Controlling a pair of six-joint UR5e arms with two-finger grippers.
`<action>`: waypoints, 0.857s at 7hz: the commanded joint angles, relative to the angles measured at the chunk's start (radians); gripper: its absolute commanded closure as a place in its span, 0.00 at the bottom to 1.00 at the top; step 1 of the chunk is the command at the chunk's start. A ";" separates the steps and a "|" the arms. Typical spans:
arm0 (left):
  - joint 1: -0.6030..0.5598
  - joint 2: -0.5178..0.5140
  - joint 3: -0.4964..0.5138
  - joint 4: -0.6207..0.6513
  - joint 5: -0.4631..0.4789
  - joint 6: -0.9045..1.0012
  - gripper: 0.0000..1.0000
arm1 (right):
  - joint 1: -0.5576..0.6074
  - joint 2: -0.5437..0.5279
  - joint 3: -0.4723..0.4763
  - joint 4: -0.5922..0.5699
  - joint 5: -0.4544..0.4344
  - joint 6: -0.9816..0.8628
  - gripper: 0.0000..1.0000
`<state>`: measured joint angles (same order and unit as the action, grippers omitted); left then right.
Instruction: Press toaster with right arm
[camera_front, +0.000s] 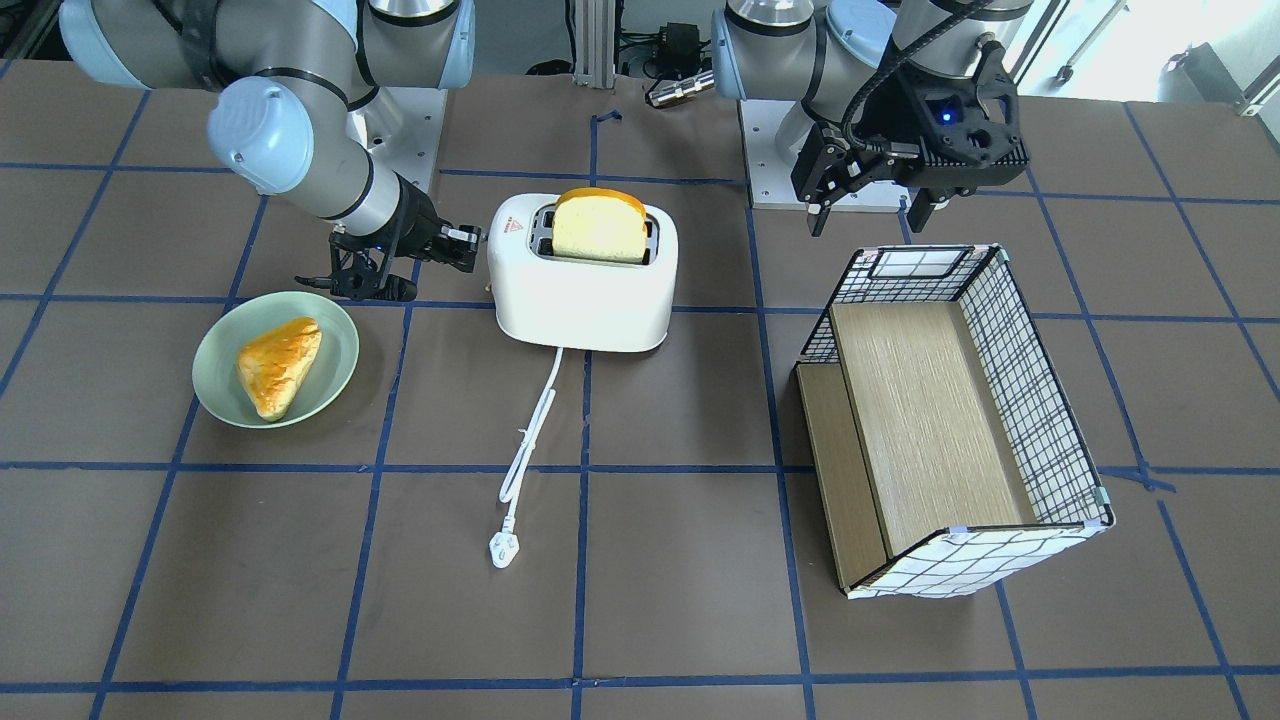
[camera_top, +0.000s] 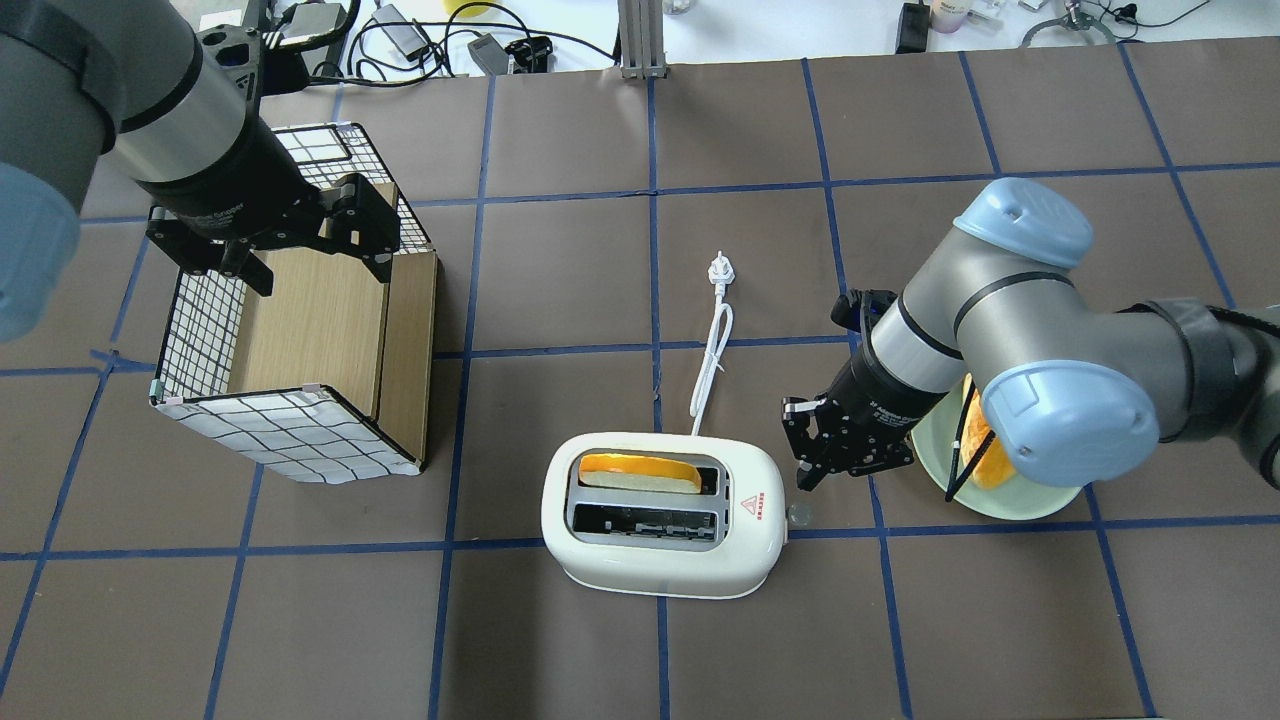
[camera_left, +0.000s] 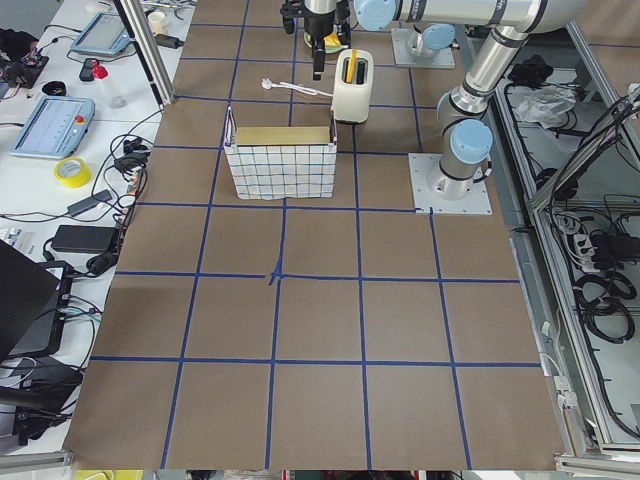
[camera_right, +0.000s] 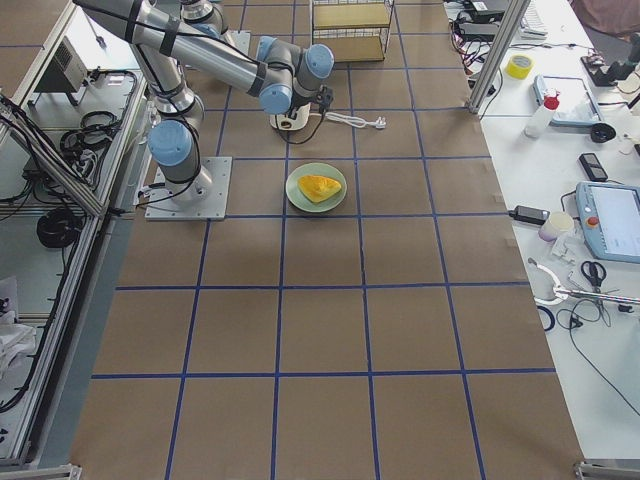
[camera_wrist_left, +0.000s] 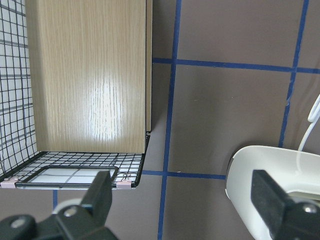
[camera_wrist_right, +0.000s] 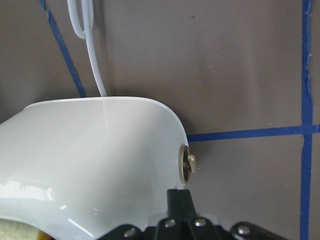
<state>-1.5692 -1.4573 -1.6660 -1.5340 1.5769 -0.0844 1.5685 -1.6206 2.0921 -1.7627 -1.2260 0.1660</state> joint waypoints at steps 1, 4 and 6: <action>0.000 -0.001 -0.001 0.000 0.000 0.000 0.00 | 0.001 -0.040 -0.078 0.026 -0.044 0.029 0.90; 0.000 0.000 0.000 0.000 0.000 0.000 0.00 | 0.004 -0.067 -0.228 0.025 -0.191 0.029 0.23; 0.000 0.000 -0.001 0.000 0.000 0.000 0.00 | 0.005 -0.058 -0.318 0.012 -0.251 -0.009 0.01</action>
<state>-1.5693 -1.4573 -1.6661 -1.5340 1.5769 -0.0844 1.5731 -1.6839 1.8324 -1.7469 -1.4371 0.1779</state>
